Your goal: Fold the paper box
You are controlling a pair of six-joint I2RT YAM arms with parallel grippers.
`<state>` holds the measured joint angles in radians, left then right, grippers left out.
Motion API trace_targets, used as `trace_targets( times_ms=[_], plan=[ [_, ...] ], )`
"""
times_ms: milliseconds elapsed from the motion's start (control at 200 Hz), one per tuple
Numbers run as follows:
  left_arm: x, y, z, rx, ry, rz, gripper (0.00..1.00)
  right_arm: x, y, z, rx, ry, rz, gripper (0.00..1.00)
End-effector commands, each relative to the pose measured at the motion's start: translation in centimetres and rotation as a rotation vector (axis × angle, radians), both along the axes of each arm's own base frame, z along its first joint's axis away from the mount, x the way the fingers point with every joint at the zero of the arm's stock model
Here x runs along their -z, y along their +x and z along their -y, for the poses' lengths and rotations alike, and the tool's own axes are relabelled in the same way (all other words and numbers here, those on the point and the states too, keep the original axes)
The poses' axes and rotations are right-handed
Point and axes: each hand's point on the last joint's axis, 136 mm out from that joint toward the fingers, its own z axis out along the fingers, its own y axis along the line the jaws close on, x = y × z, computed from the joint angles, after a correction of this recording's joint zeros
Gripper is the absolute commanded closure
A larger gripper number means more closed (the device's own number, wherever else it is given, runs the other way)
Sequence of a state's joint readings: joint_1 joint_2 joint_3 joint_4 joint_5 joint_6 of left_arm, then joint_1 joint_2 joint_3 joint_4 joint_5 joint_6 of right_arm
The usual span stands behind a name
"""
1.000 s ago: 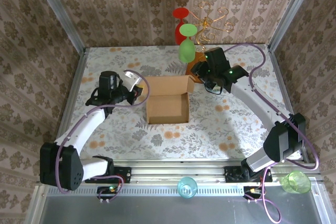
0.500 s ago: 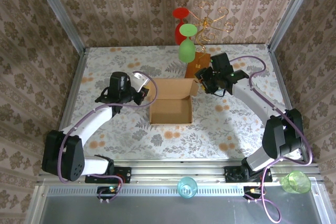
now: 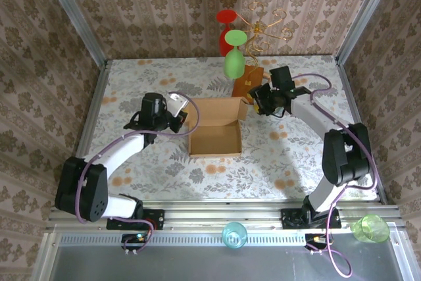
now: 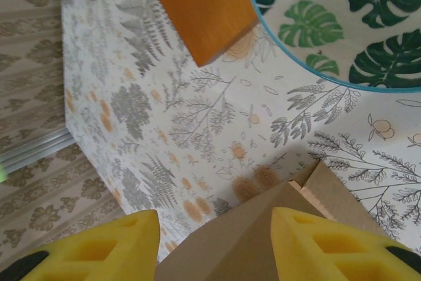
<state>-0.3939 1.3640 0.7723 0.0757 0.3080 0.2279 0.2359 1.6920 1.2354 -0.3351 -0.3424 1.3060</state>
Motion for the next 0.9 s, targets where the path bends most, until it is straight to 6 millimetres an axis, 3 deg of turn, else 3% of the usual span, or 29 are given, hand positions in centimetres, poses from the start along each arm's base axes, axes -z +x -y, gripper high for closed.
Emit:
trace_targets(
  times_ms=[0,265,475,485,705,895],
  plan=[
    [0.2,0.3,0.3,-0.024,-0.018,0.005,1.00,-1.4,0.6,-2.1,-0.037,0.081,0.020,0.52],
    [0.3,0.6,0.7,-0.075,-0.057,-0.021,1.00,-1.2,-0.8,-4.0,-0.044,0.145,-0.008,0.54],
    [1.0,0.8,1.1,-0.116,-0.074,-0.047,0.94,-0.6,-1.3,-5.1,-0.048,0.173,-0.036,0.55],
    [1.0,0.3,1.9,-0.097,-0.076,-0.049,0.93,-0.5,-1.4,-5.2,-0.049,0.172,-0.039,0.55],
    [1.4,-0.1,3.3,-0.094,-0.100,-0.077,0.82,-0.2,-1.8,-5.5,-0.051,0.167,-0.054,0.57],
    [1.5,-0.2,3.8,-0.088,-0.111,-0.094,0.80,-0.1,-1.9,-5.6,-0.052,0.170,-0.057,0.58]
  ],
)
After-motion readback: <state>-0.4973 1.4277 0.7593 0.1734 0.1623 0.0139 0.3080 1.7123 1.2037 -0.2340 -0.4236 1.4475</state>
